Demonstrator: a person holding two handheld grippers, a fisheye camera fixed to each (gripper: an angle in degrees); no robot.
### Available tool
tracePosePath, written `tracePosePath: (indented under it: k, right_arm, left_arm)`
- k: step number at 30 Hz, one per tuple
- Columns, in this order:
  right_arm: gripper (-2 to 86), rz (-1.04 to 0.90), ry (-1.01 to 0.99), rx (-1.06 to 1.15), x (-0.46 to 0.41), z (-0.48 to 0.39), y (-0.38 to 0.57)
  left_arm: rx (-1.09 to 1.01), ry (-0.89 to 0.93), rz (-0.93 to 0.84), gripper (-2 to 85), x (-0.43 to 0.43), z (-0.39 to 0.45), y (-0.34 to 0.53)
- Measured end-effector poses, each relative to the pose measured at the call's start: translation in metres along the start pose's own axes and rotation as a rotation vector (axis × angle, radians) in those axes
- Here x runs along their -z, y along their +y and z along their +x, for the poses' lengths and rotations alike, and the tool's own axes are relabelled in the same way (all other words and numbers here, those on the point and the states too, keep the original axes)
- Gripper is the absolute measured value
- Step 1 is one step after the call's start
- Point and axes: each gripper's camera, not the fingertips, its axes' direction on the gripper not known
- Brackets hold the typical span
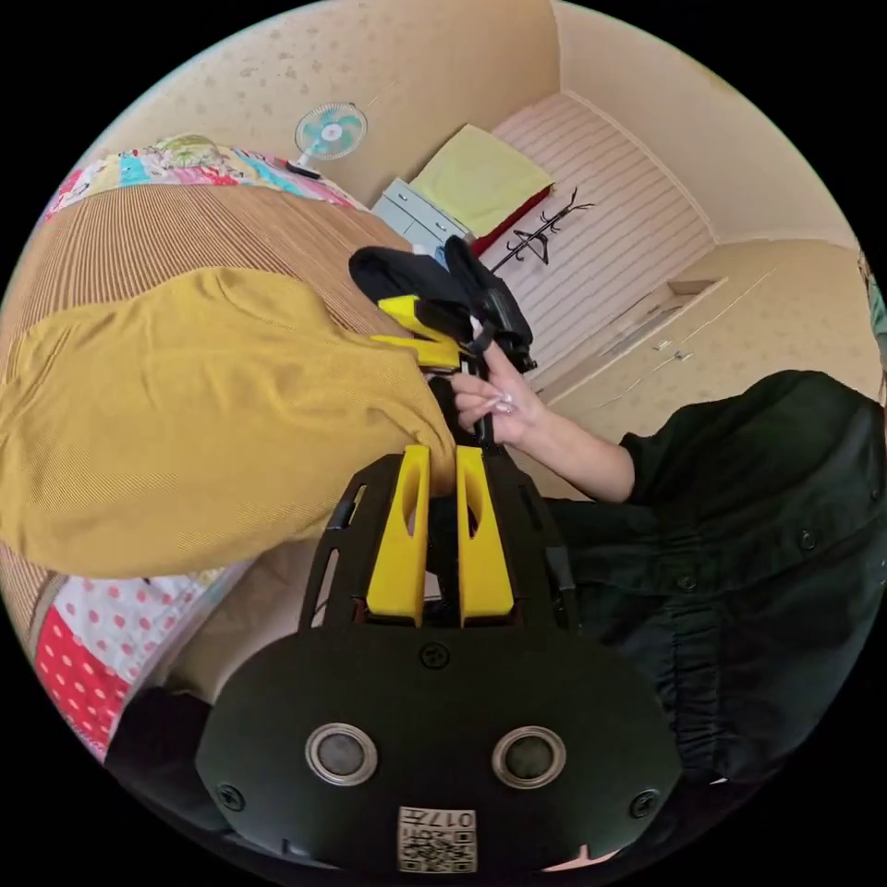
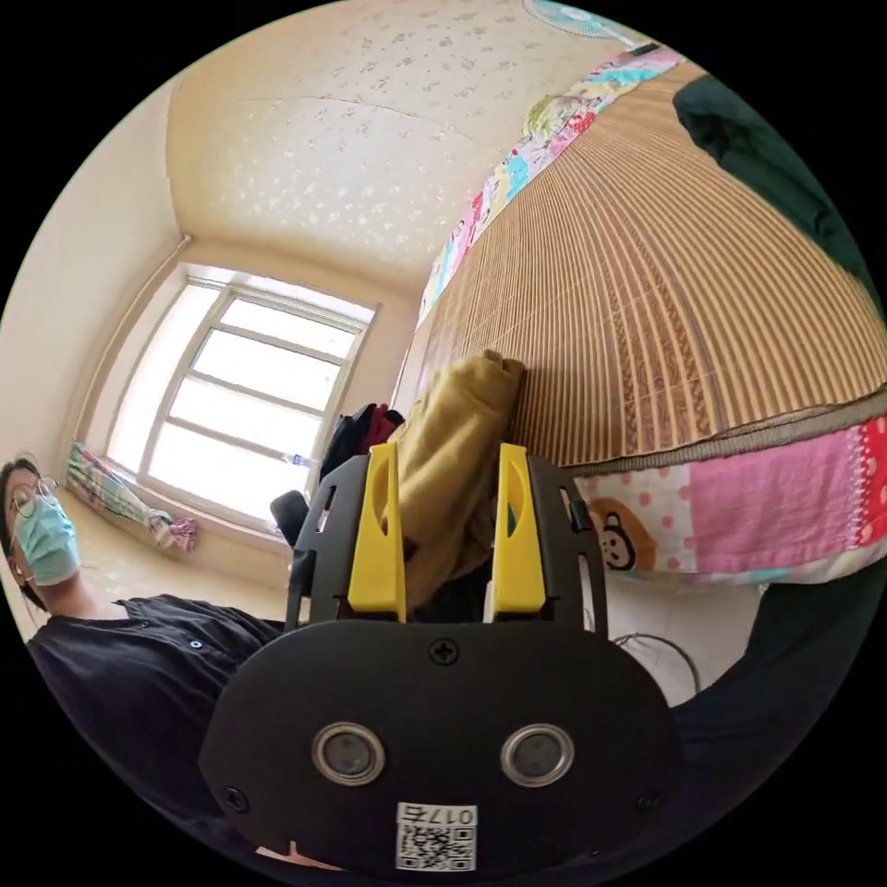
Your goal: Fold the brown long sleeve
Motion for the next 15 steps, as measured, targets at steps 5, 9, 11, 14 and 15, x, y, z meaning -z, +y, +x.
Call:
tracePosePath:
  k: [5,9,11,14,15]
  right_arm:
    - [4.8,-0.093,-0.053,0.003,-0.010,0.013,0.013]
    - [1.6,-0.302,-0.267,0.373,-0.015,-0.036,0.031]
    - [0.9,-0.441,-0.304,0.511,-0.023,-0.060,0.043]
    - [0.3,-0.581,-0.277,0.615,-0.037,-0.080,0.062]
    - [0.2,-0.612,-0.267,0.632,-0.042,-0.083,0.068]
  left_arm:
    - [0.126,-0.187,0.072,9.0,0.037,-0.002,0.023]
    - [0.258,-0.227,0.372,10.7,0.153,-0.016,0.039]
    - [0.351,-0.113,0.419,12.8,0.186,-0.042,0.039]
    - [0.532,0.218,0.445,20.6,0.195,-0.095,0.044]
    - [0.605,0.321,0.443,22.0,0.187,-0.111,0.050]
